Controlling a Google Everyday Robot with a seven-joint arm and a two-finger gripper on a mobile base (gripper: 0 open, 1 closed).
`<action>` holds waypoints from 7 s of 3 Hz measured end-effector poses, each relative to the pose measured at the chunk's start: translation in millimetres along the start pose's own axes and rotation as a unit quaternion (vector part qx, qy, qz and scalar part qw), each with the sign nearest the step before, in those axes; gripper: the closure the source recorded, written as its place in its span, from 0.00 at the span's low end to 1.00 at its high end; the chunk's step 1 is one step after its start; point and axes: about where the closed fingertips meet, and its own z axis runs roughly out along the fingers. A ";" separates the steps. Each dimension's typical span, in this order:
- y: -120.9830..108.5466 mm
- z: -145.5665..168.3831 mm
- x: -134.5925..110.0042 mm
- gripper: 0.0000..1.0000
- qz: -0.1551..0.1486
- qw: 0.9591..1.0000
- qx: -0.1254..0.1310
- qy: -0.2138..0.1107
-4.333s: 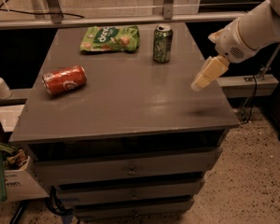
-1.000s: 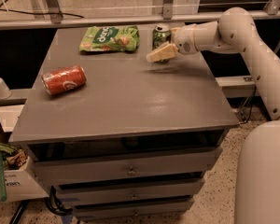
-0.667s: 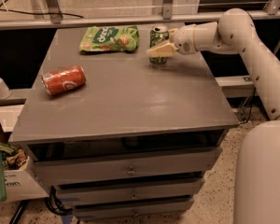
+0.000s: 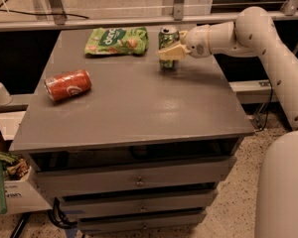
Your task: Move green can near coke can
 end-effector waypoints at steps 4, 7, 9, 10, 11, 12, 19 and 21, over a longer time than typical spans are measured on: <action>97.9 2.6 -60.2 1.00 -0.014 0.991 -0.122 -0.048; 127.9 92.2 -74.2 1.00 -0.038 0.986 -0.145 -0.065; 148.6 137.0 -64.0 1.00 -0.037 0.981 -0.177 -0.078; 157.7 153.2 -64.4 1.00 -0.035 0.977 -0.193 -0.086; 163.2 160.5 -63.1 1.00 -0.032 0.975 -0.202 -0.089; 165.2 161.9 -61.2 1.00 -0.029 0.974 -0.204 -0.089; 146.7 115.3 -54.2 0.00 -0.013 0.978 -0.195 -0.078; 99.4 25.5 -43.4 0.00 -0.034 0.991 -0.108 -0.072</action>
Offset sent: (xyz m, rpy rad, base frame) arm -0.1513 0.0428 0.0868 0.0901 0.0697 0.3681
